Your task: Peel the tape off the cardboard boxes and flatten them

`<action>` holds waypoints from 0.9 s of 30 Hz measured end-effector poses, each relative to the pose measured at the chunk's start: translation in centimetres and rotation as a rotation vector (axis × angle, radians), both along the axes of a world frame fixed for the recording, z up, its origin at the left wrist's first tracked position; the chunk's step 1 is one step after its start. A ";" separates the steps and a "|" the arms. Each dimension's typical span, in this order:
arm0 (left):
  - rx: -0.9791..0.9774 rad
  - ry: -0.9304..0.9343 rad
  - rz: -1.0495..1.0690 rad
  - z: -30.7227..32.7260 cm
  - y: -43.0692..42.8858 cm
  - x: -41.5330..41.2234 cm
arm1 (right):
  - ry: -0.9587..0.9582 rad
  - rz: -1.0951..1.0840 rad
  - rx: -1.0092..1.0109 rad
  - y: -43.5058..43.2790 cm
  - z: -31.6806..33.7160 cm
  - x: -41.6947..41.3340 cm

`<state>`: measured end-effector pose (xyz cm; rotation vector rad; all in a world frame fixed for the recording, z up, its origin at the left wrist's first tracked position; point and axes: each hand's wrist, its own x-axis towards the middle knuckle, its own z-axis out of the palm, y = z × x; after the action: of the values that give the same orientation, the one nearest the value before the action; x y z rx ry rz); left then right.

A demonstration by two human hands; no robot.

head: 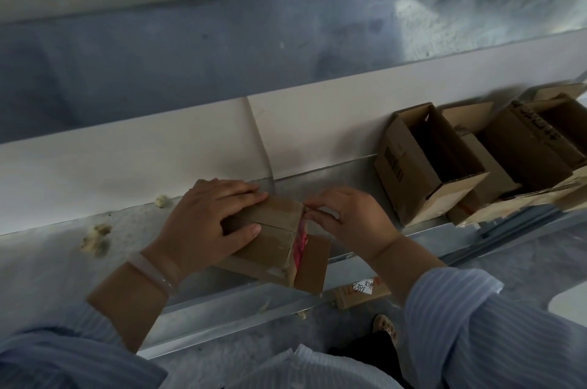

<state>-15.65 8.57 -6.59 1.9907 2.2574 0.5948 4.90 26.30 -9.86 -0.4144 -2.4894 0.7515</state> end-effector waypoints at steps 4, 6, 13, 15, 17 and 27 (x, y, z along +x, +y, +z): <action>0.006 0.005 0.007 -0.1 0.1 0.1 | 0.031 -0.041 0.029 -0.8 -0.2 0.2; 0.006 0.008 0.007 -0.1 0.1 0.1 | 0.070 -0.122 0.001 -1.5 -0.4 0.1; 0.016 0.015 0.024 -0.1 0.4 0.2 | 0.054 -0.324 -0.211 -2.7 -0.8 -0.7; 0.011 0.018 0.032 0.0 0.5 0.2 | 0.005 -0.292 -0.202 -2.3 -0.7 -0.9; 0.009 0.022 0.034 0.0 0.5 0.2 | -0.052 -0.242 -0.168 -1.9 -0.7 -0.9; 0.010 0.024 0.041 -0.1 0.5 0.3 | -0.038 -0.227 -0.537 -0.4 0.0 -0.4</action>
<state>-15.32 9.07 -6.67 1.9707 2.3193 0.5897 4.47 25.88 -9.89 -0.8872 -2.1942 1.3196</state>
